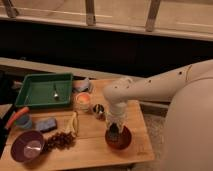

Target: Wipe red bowl with eraser

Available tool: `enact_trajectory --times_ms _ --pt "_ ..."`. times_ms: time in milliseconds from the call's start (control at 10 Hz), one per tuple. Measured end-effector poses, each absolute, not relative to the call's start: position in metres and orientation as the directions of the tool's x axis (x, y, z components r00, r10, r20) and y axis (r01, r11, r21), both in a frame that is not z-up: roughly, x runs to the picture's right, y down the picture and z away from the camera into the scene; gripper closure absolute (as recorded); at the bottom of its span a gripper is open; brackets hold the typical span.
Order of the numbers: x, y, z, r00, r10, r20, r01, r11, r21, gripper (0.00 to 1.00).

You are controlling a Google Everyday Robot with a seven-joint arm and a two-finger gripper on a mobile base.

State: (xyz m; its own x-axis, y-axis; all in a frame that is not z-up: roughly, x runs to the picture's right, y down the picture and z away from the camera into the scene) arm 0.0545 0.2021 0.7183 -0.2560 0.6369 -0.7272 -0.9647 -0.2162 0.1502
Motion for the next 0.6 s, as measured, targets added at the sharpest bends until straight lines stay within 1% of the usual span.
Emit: enact_trajectory --times_ms 300,600 --pt "0.07 0.222 0.712 -0.297 0.603 -0.741 -0.951 -0.253 0.175 1.0" --pt "0.088 0.219 0.717 -0.335 0.593 -0.733 -0.939 -0.276 0.206 1.0"
